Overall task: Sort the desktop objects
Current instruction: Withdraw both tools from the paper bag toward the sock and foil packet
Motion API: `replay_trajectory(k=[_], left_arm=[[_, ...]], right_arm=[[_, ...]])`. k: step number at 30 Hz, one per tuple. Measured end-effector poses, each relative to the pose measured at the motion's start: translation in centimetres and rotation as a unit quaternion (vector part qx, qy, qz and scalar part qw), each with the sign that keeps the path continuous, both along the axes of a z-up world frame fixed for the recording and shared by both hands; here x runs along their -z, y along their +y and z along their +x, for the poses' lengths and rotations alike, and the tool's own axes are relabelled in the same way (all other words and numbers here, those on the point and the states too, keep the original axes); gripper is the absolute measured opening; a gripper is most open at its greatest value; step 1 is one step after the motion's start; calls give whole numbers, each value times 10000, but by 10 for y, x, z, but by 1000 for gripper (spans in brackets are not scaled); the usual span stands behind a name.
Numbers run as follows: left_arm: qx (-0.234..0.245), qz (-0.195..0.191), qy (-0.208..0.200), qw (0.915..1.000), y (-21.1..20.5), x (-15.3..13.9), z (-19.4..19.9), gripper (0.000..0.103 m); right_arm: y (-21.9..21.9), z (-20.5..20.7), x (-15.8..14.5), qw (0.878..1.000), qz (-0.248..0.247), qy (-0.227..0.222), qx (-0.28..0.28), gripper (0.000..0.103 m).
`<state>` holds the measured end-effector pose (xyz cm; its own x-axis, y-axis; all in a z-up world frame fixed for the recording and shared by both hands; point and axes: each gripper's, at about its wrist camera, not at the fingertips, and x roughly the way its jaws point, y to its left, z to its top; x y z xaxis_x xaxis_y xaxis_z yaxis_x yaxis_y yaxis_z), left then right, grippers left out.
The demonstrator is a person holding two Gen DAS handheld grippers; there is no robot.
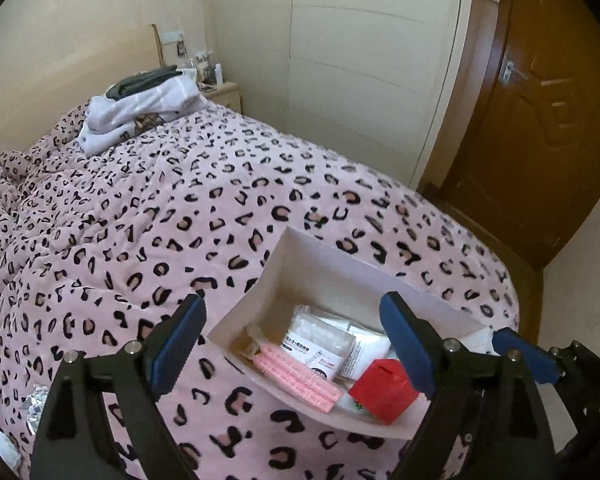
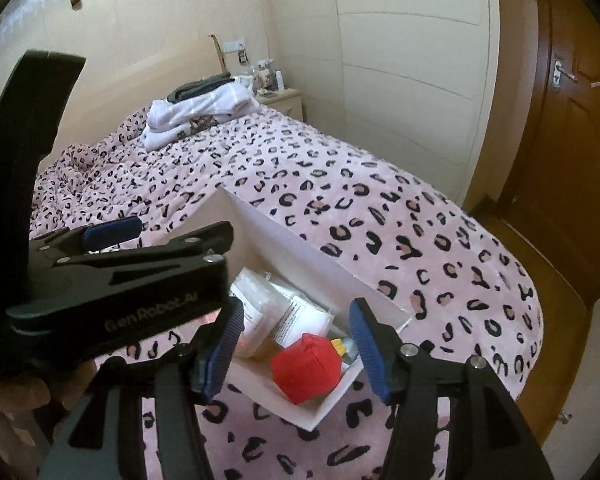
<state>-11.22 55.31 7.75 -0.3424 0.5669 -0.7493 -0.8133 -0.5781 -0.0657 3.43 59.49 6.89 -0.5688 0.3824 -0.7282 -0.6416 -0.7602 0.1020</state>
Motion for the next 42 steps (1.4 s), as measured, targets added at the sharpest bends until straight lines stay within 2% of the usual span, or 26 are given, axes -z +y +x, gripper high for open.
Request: replay_trajectory(k=[6, 9, 11, 17, 23, 31, 37, 42], left_arm=[[-7, 224, -265, 9994, -15, -20, -4, 93], [-60, 390, -450, 9982, -34, -27, -5, 93], [-154, 435, -428, 9980, -49, -30, -3, 93], [-612, 442, -183, 9970, -125, -28, 15, 93], [-1449, 247, 55, 9891, -215, 1, 35, 93], [-2414, -136, 129, 9702, -330, 28, 56, 93], [-3233, -366, 276, 9452, -405, 25, 65, 93], [-3695, -360, 327, 9280, -454, 23, 72, 94]], right_arm=[[-11, 12, -23, 9998, 155, 159, -10, 57], [-18, 19, -32, 9997, 156, 197, -60, 57], [-25, 27, -39, 9994, 175, 285, -126, 57], [-52, 50, -43, 9985, 100, 487, -243, 57], [-96, 53, -22, 9969, 33, 462, -634, 57], [-168, 26, 10, 9895, -239, 327, -1389, 57], [-233, 1, 26, 9796, -463, 356, -1924, 57], [-284, -19, 35, 9723, -669, 343, -2212, 57]])
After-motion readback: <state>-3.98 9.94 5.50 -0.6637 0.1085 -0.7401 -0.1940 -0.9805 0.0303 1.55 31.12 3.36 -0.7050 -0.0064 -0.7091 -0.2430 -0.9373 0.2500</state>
